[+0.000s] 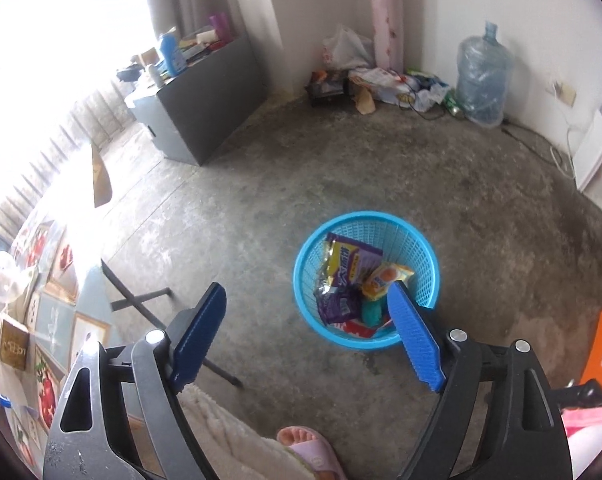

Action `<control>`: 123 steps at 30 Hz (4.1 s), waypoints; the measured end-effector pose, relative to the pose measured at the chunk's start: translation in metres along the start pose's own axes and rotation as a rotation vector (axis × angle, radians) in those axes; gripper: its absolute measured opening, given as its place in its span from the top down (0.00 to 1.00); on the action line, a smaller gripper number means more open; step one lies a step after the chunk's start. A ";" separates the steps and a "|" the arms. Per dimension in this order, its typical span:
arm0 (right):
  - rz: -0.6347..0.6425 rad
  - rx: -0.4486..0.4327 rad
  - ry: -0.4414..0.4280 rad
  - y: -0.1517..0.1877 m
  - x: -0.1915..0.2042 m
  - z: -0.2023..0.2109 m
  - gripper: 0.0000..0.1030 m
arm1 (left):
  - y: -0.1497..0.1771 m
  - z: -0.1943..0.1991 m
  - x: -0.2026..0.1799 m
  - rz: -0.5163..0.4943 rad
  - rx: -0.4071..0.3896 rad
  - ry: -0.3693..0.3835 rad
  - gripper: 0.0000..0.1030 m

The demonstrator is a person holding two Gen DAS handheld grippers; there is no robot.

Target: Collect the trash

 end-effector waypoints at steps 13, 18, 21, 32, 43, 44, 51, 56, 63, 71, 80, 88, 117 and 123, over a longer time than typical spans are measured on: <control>0.135 0.003 0.063 -0.009 0.045 0.023 0.14 | -0.004 0.055 0.016 0.024 -0.098 0.000 0.34; 0.180 -0.030 0.067 -0.011 0.060 0.036 0.09 | -0.003 0.077 0.023 0.032 -0.140 -0.015 0.33; 0.213 -0.049 0.063 -0.011 0.073 0.042 0.08 | -0.002 0.089 0.028 0.039 -0.161 -0.018 0.33; 0.248 -0.068 0.094 -0.014 0.092 0.047 0.08 | 0.002 0.111 0.040 0.059 -0.192 -0.028 0.32; 0.265 -0.066 0.108 -0.013 0.095 0.045 0.08 | 0.002 0.111 0.045 0.064 -0.189 -0.027 0.32; 0.262 -0.065 0.108 -0.014 0.094 0.046 0.08 | 0.001 0.111 0.044 0.062 -0.189 -0.026 0.32; 0.244 -0.056 0.108 -0.013 0.092 0.046 0.08 | 0.003 0.104 0.036 0.053 -0.182 -0.027 0.32; 0.244 -0.055 0.107 -0.013 0.092 0.046 0.08 | 0.003 0.104 0.035 0.054 -0.184 -0.028 0.32; 0.247 -0.051 0.108 -0.013 0.092 0.047 0.08 | 0.002 0.102 0.033 0.053 -0.181 -0.028 0.32; 0.249 -0.052 0.105 -0.013 0.092 0.047 0.08 | 0.002 0.103 0.032 0.054 -0.185 -0.029 0.32; 0.250 -0.052 0.106 -0.012 0.092 0.047 0.08 | 0.000 0.102 0.032 0.053 -0.187 -0.031 0.32; 0.272 -0.080 0.103 -0.013 0.099 0.049 0.08 | -0.002 0.118 0.041 0.063 -0.228 -0.055 0.32; 0.429 -0.225 -0.554 -0.012 0.266 0.075 0.15 | 0.113 0.288 0.262 0.473 -0.457 -0.654 0.20; 0.421 -0.181 -0.620 -0.003 0.279 0.076 0.27 | 0.116 0.278 0.274 0.529 -0.483 -0.605 0.20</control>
Point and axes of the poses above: each gripper's, at about its wrist camera, not at the fingertips, and z roughly against the way its jaws point, x to its left, y to its underside, the point moved 3 cm from there along -z, roughly the way its jaws point, and after that the axes turned 13 degrees about z, right-handed, at the moved point
